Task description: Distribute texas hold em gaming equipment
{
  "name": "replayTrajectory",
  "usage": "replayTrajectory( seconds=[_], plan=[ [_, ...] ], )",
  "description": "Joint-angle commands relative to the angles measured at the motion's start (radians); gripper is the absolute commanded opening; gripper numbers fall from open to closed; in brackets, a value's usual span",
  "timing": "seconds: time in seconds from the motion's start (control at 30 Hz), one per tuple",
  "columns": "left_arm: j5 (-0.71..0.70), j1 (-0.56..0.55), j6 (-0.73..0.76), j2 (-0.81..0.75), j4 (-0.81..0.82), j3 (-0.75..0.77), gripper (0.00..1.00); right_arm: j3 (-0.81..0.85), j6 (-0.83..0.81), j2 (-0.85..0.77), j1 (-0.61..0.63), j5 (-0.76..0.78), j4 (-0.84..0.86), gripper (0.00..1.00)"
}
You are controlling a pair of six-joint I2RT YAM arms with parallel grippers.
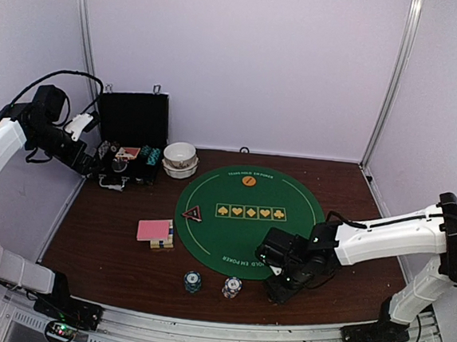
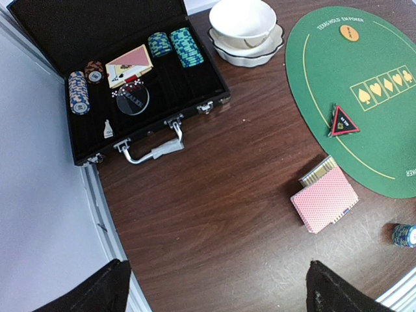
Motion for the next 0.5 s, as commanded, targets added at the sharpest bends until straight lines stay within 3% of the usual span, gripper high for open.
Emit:
replayTrajectory(
  seconds=[0.0, 0.33, 0.47],
  plan=[
    [0.008, 0.007, 0.013, -0.023, 0.006, 0.029, 0.98, 0.005, 0.011, 0.012, 0.007, 0.020, 0.008, 0.55],
    [0.011, 0.007, 0.014, -0.025, 0.006, 0.029, 0.98, 0.019, 0.010, 0.000, 0.008, 0.020, -0.003, 0.36],
    [0.014, 0.007, 0.014, -0.025, 0.006, 0.027, 0.98, 0.041, 0.006, -0.009, 0.015, 0.020, -0.028, 0.35]
  ],
)
